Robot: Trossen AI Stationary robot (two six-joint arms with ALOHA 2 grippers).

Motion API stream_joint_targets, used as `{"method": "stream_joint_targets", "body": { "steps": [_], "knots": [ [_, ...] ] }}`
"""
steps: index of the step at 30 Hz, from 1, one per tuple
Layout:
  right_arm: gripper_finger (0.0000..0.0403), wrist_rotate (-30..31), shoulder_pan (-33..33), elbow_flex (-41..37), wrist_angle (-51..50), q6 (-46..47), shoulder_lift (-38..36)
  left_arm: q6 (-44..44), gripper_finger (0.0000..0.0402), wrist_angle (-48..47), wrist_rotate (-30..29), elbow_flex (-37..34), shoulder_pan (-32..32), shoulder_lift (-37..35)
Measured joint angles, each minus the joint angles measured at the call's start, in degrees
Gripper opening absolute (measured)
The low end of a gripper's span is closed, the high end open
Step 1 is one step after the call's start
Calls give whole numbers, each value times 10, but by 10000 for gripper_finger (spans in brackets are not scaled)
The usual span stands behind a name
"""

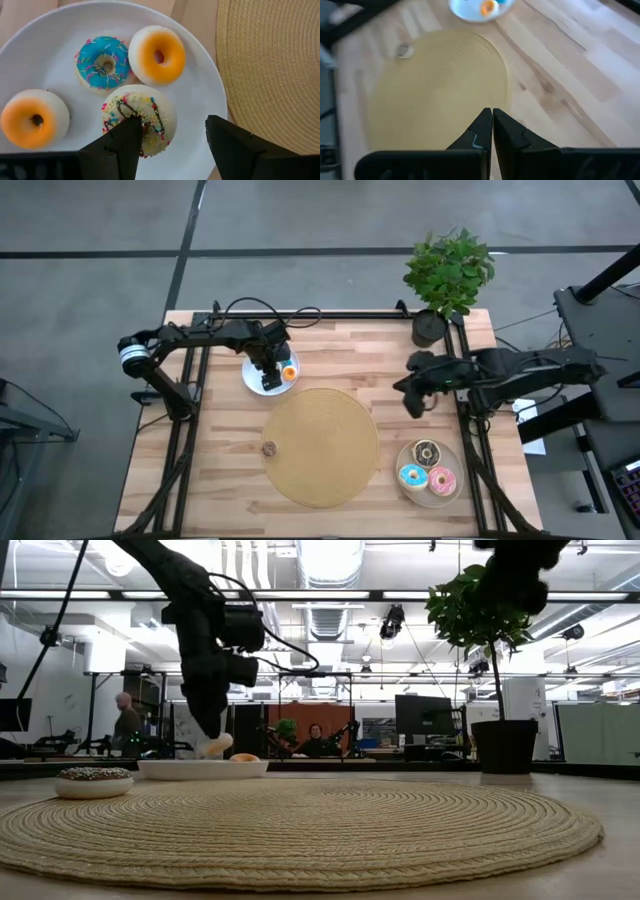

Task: Pick & Place donuts
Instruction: Put the small white donut into the white plate

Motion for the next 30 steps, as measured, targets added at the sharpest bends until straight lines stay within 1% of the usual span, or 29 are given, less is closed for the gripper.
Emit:
{"method": "stream_joint_targets", "body": {
  "steps": [3,8,10,15,20,25,28,30],
  "knots": [
    [9,-14,-24,-5,16,0,40,0,190,0,0,1,0,-1],
    [9,-103,-81,-6,99,-22,95,2,190,1,0,1,0,-2],
    [9,-128,-106,-6,120,-27,114,2,190,0,-3,1,0,-3],
    [9,-155,-156,-7,159,-49,143,0,190,1,-5,1,-2,-19],
    [9,-247,-203,-7,270,-59,174,-3,190,7,-5,6,-11,-54],
    [9,-326,-231,-7,416,12,232,12,190,9,-7,21,-23,-91],
    [9,-354,-238,-7,496,74,279,25,190,9,-10,35,-31,-107],
    [9,-366,-237,-7,548,105,311,38,190,1,-28,44,-38,-112]
  ]
}}
